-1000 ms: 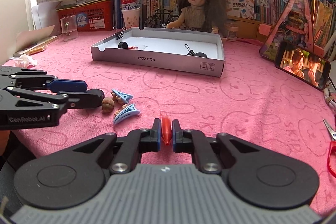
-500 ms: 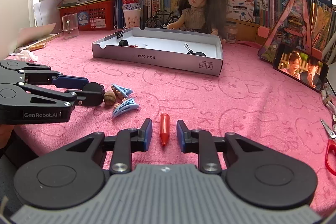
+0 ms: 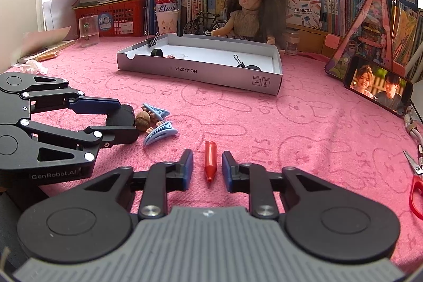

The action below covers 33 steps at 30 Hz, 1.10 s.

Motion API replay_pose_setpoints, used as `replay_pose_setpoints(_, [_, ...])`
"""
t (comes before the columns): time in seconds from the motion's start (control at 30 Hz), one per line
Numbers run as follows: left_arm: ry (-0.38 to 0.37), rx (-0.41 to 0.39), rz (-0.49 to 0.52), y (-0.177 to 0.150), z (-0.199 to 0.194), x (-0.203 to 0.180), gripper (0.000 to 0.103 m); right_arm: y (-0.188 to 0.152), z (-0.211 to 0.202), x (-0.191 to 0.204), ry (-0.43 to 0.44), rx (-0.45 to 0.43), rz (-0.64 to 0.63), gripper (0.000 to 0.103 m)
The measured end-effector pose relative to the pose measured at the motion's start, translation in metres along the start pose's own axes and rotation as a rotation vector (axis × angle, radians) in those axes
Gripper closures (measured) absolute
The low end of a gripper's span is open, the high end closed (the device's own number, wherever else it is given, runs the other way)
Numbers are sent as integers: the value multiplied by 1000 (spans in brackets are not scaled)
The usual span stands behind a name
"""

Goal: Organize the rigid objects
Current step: 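Carry the disc in left tool and marker in right tool over the tray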

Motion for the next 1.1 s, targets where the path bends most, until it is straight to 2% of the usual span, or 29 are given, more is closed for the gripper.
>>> replay_pose_setpoints(0.17, [-6,-3,12,-1,-5,-3,73,1,1,-1,-12,-5,18,89])
replay_pose_setpoints(0.3, [-11,-2,-15,1,-7,2,73,3,1,-3,-12,-14,27,89])
replay_pose_setpoints(0.6, [53,-18,-112,18,-5,31,73,21,7,-6,-36,-51,40,90])
replay_pose_setpoints(0.83, [120,-53,-154,41,8,65,73,55,21,-12,-69,-108,58,90])
replay_pose_setpoints(1.1, [156,-65,-280,71,47,127,74,102,55,-35,-80,-125,134,90])
Point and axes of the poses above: each gripper's, at about its wrist camera, not at the fingertips, and z roughly the way its jaws point, x to its left, y to its top, the point moved 1 cm from there along z, roughly the way its jaws point, and after that the axes turned 6 degrees about z, right-handed, at the moved point
